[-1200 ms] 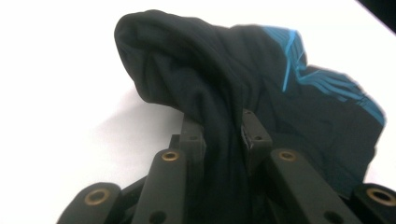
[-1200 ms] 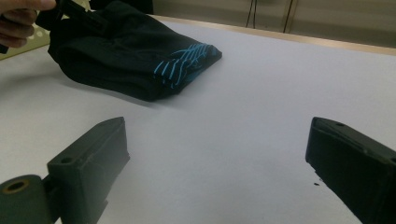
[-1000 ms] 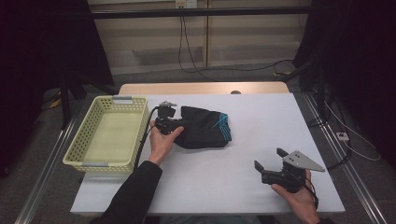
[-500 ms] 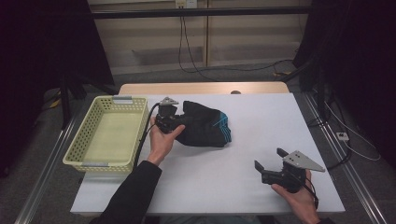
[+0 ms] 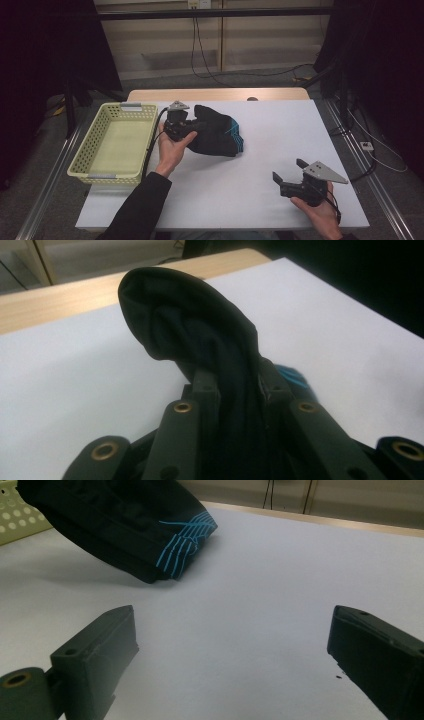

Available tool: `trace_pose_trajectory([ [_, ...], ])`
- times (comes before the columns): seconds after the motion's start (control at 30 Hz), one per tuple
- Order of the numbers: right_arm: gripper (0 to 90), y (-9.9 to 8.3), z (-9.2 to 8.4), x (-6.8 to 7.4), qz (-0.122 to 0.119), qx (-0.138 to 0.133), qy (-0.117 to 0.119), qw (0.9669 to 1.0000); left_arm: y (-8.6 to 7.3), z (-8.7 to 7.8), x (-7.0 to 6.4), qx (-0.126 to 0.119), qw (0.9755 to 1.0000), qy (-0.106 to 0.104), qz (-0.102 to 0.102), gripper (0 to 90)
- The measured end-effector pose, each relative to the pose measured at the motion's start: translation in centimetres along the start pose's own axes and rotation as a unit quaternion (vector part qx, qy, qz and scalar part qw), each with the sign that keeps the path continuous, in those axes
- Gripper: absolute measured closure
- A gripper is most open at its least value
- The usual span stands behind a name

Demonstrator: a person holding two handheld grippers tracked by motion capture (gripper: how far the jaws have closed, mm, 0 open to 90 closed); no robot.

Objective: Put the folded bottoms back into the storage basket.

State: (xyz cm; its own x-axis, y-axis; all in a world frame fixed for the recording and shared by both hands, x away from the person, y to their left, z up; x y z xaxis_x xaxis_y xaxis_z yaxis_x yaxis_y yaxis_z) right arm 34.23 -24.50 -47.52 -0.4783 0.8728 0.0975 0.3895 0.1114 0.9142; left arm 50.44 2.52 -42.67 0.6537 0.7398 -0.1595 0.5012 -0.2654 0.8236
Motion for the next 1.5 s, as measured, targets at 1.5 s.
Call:
trace_pose_trajectory([
  [1.5, 5.6, 0.0, 0.0, -0.1, 0.001, 0.001, -0.004, 1.0000, 3.0, -6.3, 1.5, -0.042, 0.9986, 0.005, 0.033, 75.7],
])
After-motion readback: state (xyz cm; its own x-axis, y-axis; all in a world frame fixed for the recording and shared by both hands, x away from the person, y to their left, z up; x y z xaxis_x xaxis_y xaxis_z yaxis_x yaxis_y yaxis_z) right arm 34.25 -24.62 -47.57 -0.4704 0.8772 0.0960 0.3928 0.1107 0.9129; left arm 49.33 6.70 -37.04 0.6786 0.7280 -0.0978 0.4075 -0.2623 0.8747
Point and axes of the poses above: each handheld gripper's, and its own axes: z roughly forward along the jaws, y roughly out of its top, x roughly to its left, the point moved 9 cm from there along z, roughly forward along the jaws, and after that the axes turned 7 degrees about y, right-handed, at the moved point
